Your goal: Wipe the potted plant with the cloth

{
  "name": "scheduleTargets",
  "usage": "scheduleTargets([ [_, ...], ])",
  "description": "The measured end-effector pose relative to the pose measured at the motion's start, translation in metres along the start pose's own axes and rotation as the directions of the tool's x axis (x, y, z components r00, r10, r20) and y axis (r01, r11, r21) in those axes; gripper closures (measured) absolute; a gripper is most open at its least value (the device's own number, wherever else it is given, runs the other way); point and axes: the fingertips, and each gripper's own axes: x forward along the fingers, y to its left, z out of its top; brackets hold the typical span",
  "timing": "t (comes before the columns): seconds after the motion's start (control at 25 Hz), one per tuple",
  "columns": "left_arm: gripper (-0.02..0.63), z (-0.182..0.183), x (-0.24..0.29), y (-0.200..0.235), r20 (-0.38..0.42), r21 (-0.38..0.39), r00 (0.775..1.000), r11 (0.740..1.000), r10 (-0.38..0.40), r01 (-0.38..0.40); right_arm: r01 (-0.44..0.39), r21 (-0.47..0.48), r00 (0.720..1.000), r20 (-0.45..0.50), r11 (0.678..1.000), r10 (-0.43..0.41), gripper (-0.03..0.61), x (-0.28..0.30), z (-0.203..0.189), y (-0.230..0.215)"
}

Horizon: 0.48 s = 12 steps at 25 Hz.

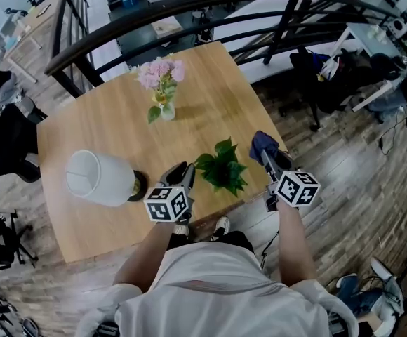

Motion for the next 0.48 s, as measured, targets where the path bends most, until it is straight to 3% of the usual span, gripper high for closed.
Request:
scheduleTargets([
  [0.24,0.548,0.075,-0.04,-0.044,0.164,0.229,0.985,0.973,-0.063,0.024,0.021,-0.135,0.995,0.098,0.991,-0.008,0.428,-0.022,0.038,0.042],
  [0.48,0.571,0.15,-0.089,-0.082,0.299,0.326,0.945,0.945,-0.134,0.031,0.036,-0.244,0.975,0.22,0.969,0.019,0.428,-0.056,0.083,0.085],
])
